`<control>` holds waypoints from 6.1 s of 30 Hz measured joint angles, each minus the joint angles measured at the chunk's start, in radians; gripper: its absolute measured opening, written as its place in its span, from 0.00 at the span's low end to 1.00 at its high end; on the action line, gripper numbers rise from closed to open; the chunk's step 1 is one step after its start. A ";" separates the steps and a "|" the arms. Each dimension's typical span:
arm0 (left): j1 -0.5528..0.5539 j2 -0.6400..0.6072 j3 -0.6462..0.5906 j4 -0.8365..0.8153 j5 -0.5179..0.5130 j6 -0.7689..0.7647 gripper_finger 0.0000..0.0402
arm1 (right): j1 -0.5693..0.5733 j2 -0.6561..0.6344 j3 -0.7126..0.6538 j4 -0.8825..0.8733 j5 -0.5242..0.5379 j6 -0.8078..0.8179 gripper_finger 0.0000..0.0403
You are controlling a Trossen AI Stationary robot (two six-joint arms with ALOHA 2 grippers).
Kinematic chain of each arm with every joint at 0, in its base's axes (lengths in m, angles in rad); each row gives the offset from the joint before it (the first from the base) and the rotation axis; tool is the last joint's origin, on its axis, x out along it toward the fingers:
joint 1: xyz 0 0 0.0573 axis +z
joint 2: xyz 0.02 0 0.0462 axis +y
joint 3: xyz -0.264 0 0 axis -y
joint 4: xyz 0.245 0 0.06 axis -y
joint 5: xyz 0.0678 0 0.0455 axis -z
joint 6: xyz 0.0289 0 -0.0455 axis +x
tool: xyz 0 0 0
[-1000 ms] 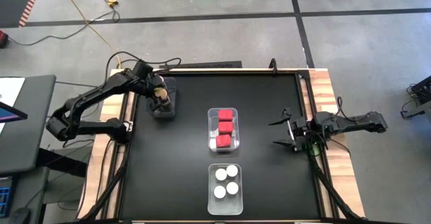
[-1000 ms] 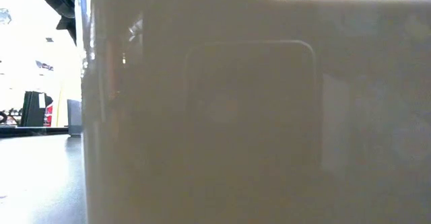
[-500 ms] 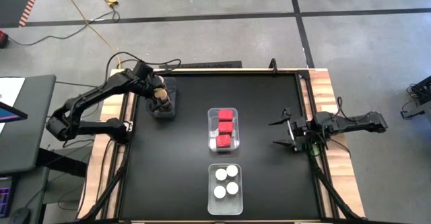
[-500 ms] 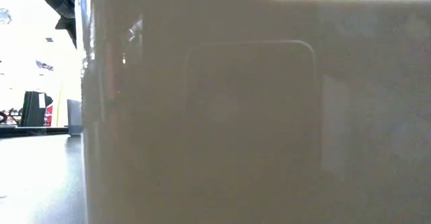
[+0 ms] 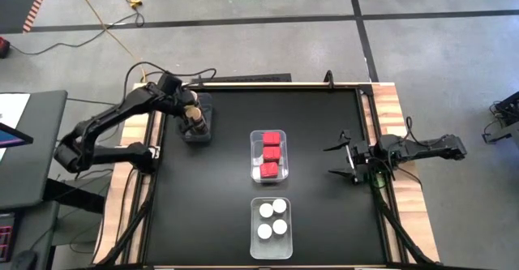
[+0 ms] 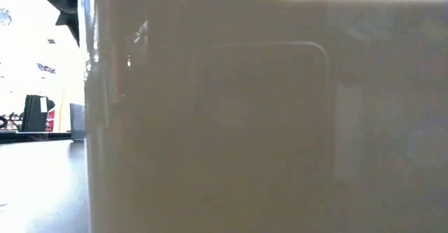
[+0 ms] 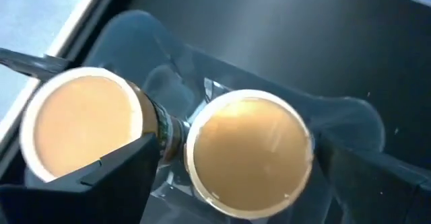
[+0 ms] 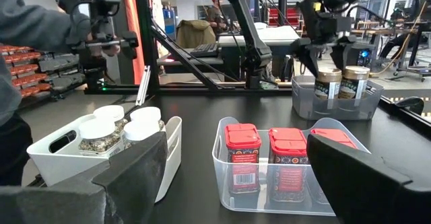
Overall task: Sort spices by type
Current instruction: Put the gold seasoning bottle into the black bin, then return to Home Position
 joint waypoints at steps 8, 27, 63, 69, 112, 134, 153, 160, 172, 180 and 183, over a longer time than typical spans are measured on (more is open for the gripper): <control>0.000 -0.134 0.010 -0.098 0.000 -0.078 0.95 | 0.000 0.000 0.000 0.000 0.000 0.000 0.95; -0.504 -0.364 -0.075 0.183 -0.117 -0.465 0.95 | 0.000 0.000 0.000 0.000 0.000 0.000 0.95; -1.024 -0.649 -0.419 0.616 -0.275 -0.655 0.95 | 0.000 0.000 0.000 0.000 0.000 0.000 0.95; -1.024 -0.858 -0.502 0.609 -0.301 -0.610 0.95 | 0.000 0.000 0.000 0.000 0.000 0.000 0.95; -0.984 -1.068 -0.767 0.759 -0.398 -0.475 0.95 | 0.000 0.000 0.000 0.000 0.000 0.002 0.95; -0.937 -1.068 -0.770 0.727 -0.231 -0.455 0.95 | 0.000 0.000 0.000 0.000 0.000 -0.001 0.95; -0.938 -1.068 -0.771 0.725 -0.230 -0.455 0.95 | 0.000 0.000 0.000 0.000 0.000 0.000 0.95; -0.938 -1.068 -0.771 0.725 -0.230 -0.455 0.95 | 0.000 0.000 0.000 0.000 0.000 0.000 0.95; -0.938 -1.068 -0.771 0.725 -0.230 -0.455 0.95 | -0.007 0.000 0.000 -0.001 0.000 -0.061 0.95; -0.938 -1.068 -0.771 0.725 -0.230 -0.455 0.95 | -0.048 0.029 0.000 -0.001 0.001 -0.063 0.95; -0.938 -1.068 -0.771 0.725 -0.230 -0.455 0.95 | -0.068 0.063 0.000 -0.001 0.001 -0.053 0.95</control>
